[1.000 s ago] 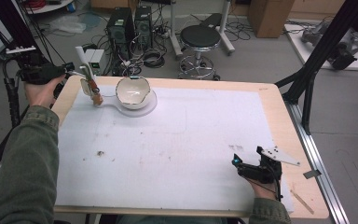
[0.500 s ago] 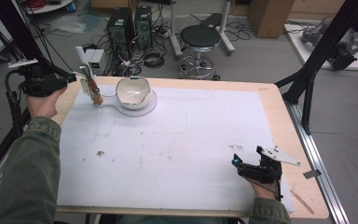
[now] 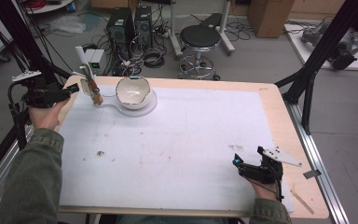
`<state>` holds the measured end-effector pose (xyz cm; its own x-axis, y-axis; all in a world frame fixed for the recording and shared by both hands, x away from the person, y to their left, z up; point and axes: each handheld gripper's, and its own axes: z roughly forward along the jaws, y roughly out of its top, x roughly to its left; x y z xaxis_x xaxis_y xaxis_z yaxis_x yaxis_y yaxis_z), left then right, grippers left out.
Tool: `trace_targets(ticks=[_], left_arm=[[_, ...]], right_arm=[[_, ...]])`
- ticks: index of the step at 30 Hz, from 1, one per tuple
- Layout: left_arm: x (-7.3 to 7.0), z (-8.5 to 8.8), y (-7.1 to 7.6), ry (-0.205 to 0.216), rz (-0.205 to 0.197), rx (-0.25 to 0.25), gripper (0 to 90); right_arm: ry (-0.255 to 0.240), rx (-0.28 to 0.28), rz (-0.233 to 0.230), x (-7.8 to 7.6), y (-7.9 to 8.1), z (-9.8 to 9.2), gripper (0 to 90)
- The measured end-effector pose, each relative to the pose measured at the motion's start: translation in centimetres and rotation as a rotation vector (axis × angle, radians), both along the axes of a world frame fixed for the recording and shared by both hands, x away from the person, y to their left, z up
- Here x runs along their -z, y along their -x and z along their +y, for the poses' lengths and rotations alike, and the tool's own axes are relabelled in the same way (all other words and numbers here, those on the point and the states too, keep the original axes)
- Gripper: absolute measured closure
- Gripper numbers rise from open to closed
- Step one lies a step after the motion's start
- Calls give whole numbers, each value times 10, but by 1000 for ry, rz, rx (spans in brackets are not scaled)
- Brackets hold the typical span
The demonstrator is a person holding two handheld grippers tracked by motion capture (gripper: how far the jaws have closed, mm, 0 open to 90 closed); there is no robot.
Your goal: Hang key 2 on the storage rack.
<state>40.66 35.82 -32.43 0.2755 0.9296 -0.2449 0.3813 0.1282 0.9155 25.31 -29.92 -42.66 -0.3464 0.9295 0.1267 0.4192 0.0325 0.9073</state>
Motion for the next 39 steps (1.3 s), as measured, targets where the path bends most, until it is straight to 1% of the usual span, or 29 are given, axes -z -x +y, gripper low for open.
trace_targets(ticks=[2, 3, 6, 12, 14, 17, 22, 26, 32, 35, 36, 39], left_arm=[[2, -1, 3, 10, -1, 3, 55], [3, -1, 4, 9, -1, 6, 55], [6, -6, 9, -16, 3, 13, 55], [12, -14, 18, -30, 2, 35, 55], [15, -18, 20, -44, 6, 44, 55], [22, -23, 25, -51, 21, 58, 55], [33, -30, 34, -55, 27, 76, 55], [37, -35, 41, -60, 23, 89, 55], [44, -42, 51, -61, 29, 99, 55], [47, -46, 57, -88, 32, 112, 55], [49, -46, 59, -92, 35, 125, 55], [53, -47, 65, -98, 38, 136, 55]], right_arm=[[2, 1, 0, 0, 0, 0, 9], [1, 0, 0, 0, 0, 0, 9], [2, 1, 0, 0, 0, 0, 9], [-1, 3, 0, 0, -1, 0, 9], [-2, 1, 0, 0, -1, 0, 9], [4, -2, -2, 0, -1, 0, 9], [2, -1, -1, 0, -1, 1, 9], [3, -1, -1, 0, -1, 1, 9], [3, -1, -3, 0, -1, 1, 9], [1, 0, 0, 0, 0, 1, 9], [2, -1, 0, 0, 0, 0, 9], [3, -2, 2, 0, 0, 1, 9]])
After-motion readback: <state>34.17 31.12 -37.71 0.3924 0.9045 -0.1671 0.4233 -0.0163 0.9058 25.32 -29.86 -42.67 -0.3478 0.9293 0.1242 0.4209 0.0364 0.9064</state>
